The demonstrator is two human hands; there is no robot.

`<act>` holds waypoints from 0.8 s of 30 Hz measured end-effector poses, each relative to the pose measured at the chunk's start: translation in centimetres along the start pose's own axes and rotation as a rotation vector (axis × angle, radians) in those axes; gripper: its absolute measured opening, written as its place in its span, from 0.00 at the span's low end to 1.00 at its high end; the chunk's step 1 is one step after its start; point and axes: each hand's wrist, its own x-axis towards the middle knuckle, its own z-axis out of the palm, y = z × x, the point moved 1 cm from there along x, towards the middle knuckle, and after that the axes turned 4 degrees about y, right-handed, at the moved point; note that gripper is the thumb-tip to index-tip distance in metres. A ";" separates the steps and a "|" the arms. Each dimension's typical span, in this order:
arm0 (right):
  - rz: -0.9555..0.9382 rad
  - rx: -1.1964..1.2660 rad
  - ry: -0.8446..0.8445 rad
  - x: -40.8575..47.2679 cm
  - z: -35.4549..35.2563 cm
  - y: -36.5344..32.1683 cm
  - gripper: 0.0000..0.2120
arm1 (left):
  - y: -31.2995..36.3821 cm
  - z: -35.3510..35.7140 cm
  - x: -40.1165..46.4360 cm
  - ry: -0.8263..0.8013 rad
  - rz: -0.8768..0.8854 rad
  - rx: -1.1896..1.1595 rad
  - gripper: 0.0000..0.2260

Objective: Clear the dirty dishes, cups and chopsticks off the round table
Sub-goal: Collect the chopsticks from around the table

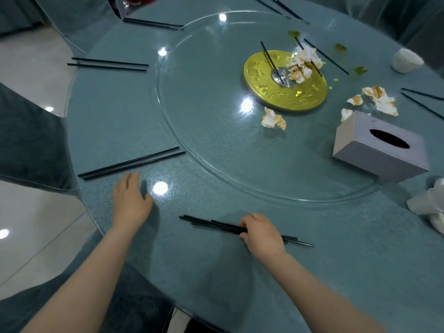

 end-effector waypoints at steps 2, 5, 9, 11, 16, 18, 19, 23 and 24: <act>0.015 0.003 -0.027 0.2 -0.2 0.3 0.11 | -0.9 -0.3 2.3 -0.071 0.004 0.157 0.33; 0.024 0.014 -0.044 0.2 -0.1 0.6 0.10 | -1.9 -0.3 4.3 -0.182 -0.019 0.283 0.32; 0.056 0.069 -0.070 -0.1 0.0 0.9 0.10 | -2.1 -0.3 4.6 -0.103 0.060 0.366 0.28; 0.080 0.086 -0.079 -0.1 -0.1 1.2 0.10 | -2.0 -0.4 4.5 -0.078 0.087 0.367 0.26; 0.094 0.086 -0.082 -0.5 0.1 1.7 0.09 | -2.2 -0.8 5.9 -0.103 0.037 0.358 0.29; 0.098 0.100 -0.052 -0.8 0.1 2.1 0.08 | -2.6 -0.9 6.8 -0.149 -0.005 0.442 0.29; 0.107 0.106 -0.036 -0.9 0.0 2.4 0.09 | -2.7 -0.9 7.2 -0.161 -0.013 0.460 0.28; 0.154 0.120 -0.013 -1.5 -0.4 4.2 0.12 | -2.6 -0.9 7.3 -0.071 0.069 0.412 0.20; 0.161 0.115 -0.024 -1.7 -0.4 4.6 0.12 | -2.4 -0.9 7.3 -0.058 0.085 0.403 0.21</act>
